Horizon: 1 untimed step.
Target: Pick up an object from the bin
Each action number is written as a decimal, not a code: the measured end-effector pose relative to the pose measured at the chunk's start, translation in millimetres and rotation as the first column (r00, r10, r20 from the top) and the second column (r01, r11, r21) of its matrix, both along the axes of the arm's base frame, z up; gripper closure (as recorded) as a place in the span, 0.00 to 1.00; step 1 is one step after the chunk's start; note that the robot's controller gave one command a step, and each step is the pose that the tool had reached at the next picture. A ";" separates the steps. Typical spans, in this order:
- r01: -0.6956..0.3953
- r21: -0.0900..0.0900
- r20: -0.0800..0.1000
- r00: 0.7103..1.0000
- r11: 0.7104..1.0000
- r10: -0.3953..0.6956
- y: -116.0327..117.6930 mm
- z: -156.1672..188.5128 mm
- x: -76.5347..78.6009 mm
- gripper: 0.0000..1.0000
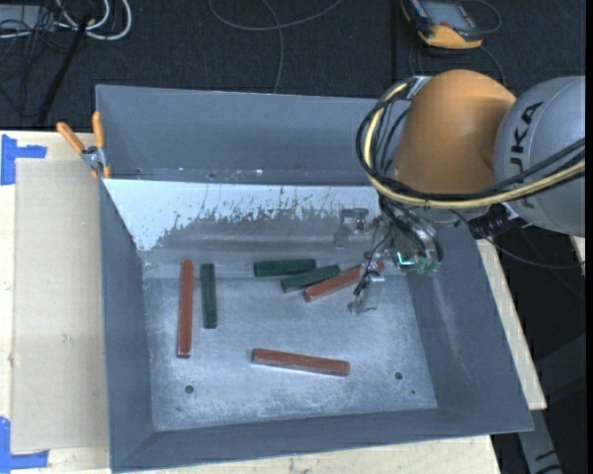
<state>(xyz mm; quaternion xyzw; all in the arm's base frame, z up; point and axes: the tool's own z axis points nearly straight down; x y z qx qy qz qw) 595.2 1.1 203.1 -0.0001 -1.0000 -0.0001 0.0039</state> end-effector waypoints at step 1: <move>-0.243 0.002 -0.001 0.970 0.970 0.243 15.5 -80.8 -117.8 0.00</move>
Offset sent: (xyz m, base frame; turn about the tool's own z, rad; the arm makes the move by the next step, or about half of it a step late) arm -0.1146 0.0153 -0.0777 -0.2458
